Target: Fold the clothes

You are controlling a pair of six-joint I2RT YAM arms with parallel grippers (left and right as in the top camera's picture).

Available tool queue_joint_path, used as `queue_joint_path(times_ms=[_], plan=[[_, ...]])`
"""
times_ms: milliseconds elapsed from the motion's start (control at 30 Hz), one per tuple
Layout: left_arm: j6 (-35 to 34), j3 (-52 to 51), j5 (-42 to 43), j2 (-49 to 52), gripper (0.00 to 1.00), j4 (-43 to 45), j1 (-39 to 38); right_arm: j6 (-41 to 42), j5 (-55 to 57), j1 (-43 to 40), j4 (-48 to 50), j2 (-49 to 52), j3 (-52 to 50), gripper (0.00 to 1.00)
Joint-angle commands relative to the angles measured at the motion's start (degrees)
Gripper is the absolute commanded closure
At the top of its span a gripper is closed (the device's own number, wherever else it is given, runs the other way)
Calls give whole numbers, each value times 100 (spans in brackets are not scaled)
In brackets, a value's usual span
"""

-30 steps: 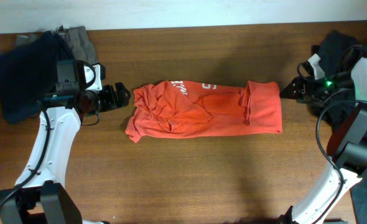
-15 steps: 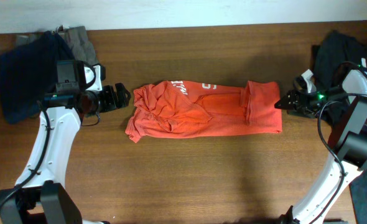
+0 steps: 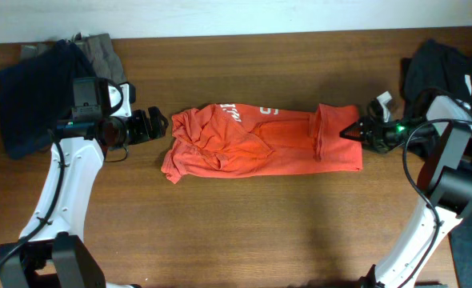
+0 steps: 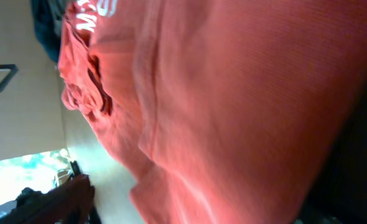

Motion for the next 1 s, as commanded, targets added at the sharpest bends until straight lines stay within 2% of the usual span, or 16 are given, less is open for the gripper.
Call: queue_joint_path(times_ms=[0,67,233,267,467,533,633,767,800,900,967], plan=[[-31,-7,-39,-46,1,-2,-13,63,562,170,404,339,-619,26],[-31,-7,-39,-46,1,0,-13,282,590,142,592,339,-723,58],[-28,-7,-39,-46,1,-2,-13,586,599,79,748,339,-702,87],[-28,-7,-39,-46,1,-2,-13,643,597,74,754,339,-667,96],[-28,-7,-39,-46,1,-4,-13,1014,671,-42,494,337,-90,96],[-28,-7,-42,-46,1,-4,-13,1016,957,-125,109,337,354,96],[-28,-7,-42,-46,1,-2,-13,1045,1923,-140,-717,337,1220,96],[-31,-7,-42,-46,1,24,-13,1360,2496,-66,-1464,275,2151,96],[-31,-7,-39,-46,1,44,-13,1574,2935,31,-1585,190,2345,96],[-31,-7,-39,-46,1,79,-13,1943,4164,411,-1635,13,2387,96],[-31,-7,-39,-46,1,92,-13,2087,4511,739,-1657,11,2374,96]])
